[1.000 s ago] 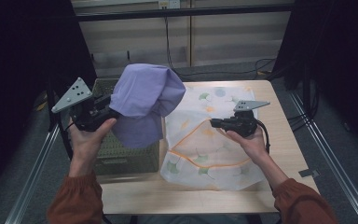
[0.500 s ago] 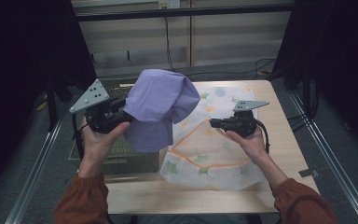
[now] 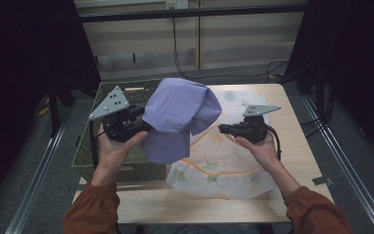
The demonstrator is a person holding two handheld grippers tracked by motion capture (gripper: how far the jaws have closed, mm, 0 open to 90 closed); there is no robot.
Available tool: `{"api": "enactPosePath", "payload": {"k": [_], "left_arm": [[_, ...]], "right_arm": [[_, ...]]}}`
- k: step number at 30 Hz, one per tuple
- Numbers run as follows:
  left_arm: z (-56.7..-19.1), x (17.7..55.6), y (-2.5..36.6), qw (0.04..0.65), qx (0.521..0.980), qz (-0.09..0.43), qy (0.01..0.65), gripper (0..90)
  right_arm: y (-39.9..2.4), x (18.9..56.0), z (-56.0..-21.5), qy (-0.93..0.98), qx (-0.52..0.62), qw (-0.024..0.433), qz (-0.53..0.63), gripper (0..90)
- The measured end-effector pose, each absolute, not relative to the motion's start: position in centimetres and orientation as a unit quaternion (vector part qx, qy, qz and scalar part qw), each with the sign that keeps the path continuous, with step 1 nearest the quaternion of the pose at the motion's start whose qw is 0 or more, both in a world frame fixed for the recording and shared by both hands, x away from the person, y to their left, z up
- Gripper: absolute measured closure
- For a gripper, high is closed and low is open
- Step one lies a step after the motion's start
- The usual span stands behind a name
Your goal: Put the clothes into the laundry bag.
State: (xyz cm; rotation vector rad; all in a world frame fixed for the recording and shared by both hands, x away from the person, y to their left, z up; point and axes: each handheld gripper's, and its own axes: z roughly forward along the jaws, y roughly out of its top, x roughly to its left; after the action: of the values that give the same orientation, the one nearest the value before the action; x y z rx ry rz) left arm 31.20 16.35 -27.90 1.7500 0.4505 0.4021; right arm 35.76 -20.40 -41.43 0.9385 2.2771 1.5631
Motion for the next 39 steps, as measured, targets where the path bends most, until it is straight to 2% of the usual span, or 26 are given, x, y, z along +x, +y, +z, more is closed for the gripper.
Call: {"api": "enactPosePath", "payload": {"k": [7,10,20,31,39], "left_arm": [[-27.8,30.5,15.0,0.608,0.759,0.151,0.179,69.9],[-28.3,30.7,14.1,0.603,0.767,0.125,0.178,70.0],[-30.9,30.7,10.7,0.593,0.782,0.092,0.168,70.1],[-32.6,29.7,9.5,0.570,0.805,0.079,0.143,70.1],[-34.0,29.5,8.6,0.574,0.805,0.064,0.139,70.1]], "right_arm": [[-20.3,35.8,-41.4,0.775,0.317,0.109,0.536,90.0],[-20.3,35.8,-41.3,0.775,0.318,0.109,0.535,90.0],[-20.3,35.8,-41.4,0.776,0.318,0.107,0.534,90.0],[-20.5,35.8,-41.4,0.775,0.317,0.105,0.537,90.0],[-20.5,35.8,-41.4,0.775,0.316,0.104,0.537,90.0]]}}
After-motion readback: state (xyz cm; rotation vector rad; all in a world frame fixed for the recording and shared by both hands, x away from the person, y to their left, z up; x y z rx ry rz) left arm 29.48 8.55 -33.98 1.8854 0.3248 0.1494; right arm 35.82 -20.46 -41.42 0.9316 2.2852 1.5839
